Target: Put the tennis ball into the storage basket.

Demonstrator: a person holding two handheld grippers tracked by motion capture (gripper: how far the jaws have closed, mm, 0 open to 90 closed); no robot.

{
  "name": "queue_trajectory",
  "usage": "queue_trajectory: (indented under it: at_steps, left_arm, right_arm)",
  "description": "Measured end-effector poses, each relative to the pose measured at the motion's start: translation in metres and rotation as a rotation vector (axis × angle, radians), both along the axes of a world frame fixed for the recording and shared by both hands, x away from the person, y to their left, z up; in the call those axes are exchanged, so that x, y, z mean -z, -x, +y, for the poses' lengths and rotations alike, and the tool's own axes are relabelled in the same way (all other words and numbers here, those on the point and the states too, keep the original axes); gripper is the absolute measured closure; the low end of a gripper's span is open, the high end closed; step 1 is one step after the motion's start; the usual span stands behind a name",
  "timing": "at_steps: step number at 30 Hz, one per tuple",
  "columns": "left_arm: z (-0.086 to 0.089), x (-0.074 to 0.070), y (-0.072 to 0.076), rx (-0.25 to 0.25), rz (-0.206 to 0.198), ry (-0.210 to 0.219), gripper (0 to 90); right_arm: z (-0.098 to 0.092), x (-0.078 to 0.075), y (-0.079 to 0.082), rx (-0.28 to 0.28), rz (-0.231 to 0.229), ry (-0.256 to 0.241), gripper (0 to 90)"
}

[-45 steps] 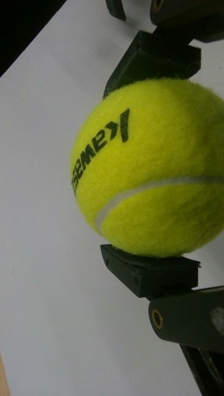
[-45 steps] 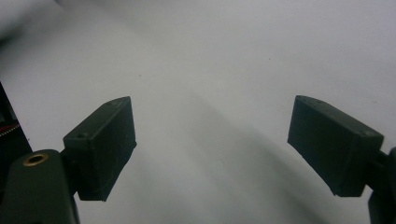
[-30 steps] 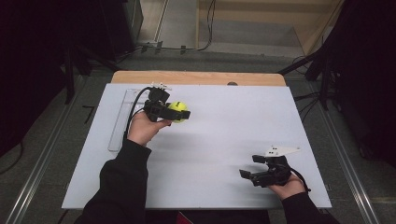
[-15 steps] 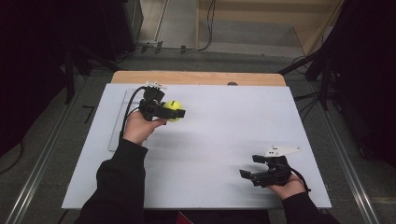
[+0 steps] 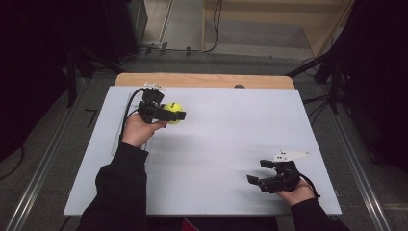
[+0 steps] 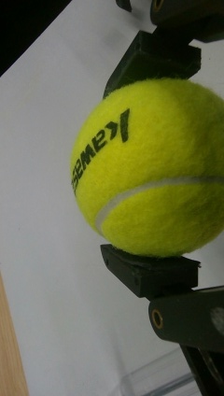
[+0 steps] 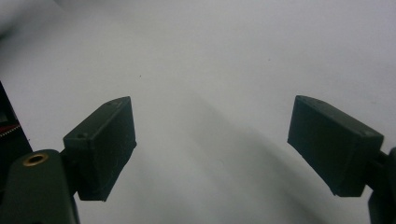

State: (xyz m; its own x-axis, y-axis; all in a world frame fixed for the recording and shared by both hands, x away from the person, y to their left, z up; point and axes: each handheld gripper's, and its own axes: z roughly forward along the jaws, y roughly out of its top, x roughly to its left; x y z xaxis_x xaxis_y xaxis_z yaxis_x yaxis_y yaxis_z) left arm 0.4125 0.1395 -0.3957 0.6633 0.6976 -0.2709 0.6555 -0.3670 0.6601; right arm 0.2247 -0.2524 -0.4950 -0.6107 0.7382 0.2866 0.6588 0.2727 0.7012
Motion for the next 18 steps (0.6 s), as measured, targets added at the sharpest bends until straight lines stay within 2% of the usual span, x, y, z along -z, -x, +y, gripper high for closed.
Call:
queue_trajectory:
  at_steps: [18]
  left_arm:
    - [0.019, -0.001, -0.004, -0.045, -0.006, -0.009, 26.5]
  right_arm:
    - [0.000, -0.001, 0.000, 0.001, -0.003, -0.003, 13.4]
